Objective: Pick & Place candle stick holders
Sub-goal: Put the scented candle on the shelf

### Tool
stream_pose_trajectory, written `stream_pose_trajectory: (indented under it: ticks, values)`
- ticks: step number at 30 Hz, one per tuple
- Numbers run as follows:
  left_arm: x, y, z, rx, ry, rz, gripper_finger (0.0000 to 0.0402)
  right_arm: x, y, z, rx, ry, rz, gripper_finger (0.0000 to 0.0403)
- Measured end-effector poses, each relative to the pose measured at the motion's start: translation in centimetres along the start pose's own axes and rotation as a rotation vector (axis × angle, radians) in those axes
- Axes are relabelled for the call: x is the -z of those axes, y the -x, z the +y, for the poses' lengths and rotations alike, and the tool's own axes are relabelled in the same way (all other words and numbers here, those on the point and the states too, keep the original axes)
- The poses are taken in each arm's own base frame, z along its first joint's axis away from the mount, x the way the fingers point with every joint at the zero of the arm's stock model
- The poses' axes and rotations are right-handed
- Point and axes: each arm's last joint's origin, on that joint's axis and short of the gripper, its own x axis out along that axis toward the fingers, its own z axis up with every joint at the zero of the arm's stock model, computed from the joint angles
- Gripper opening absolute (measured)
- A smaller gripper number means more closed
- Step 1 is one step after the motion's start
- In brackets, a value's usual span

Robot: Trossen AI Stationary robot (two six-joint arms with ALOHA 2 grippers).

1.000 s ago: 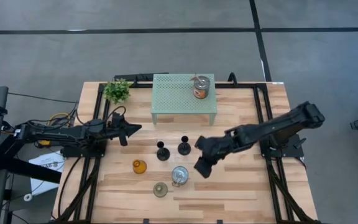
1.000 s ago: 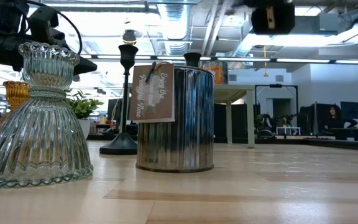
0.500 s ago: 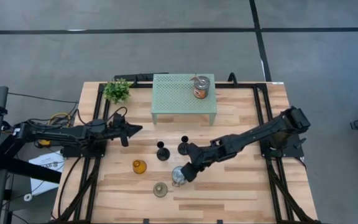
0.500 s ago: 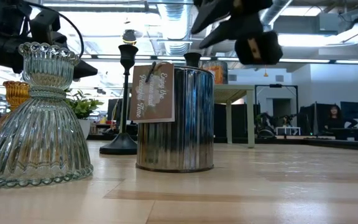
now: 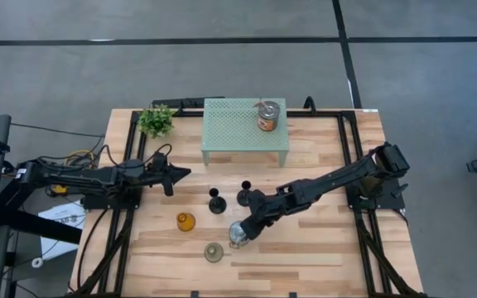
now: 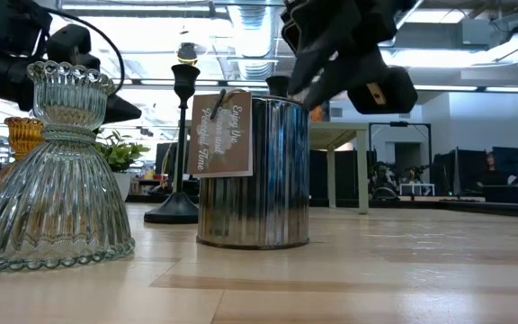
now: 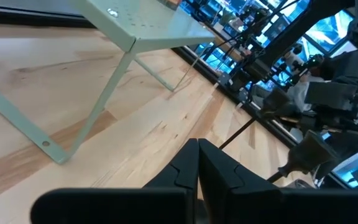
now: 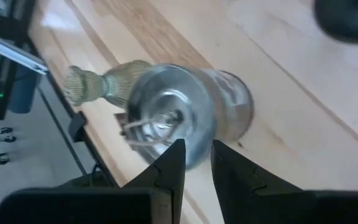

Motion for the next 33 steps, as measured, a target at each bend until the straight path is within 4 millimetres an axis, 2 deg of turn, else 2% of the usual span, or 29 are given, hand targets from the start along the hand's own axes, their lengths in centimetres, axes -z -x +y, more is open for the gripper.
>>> stream_pose_trajectory:
  ticks: [19,27,33]
  values:
    - [0.0,0.0,0.0,-0.002,-0.001,0.003,0.0010,0.0,0.0,-0.1,0.012,0.012,-0.007,0.0069]
    - [0.0,0.0,0.0,-0.001,-0.001,0.003,0.0010,0.0,-1.9,-0.6,0.014,0.024,0.003,0.0069]
    - [0.0,0.0,0.0,-0.002,-0.001,0.002,0.0010,0.0,-1.8,-0.5,0.005,0.026,0.000,0.0059]
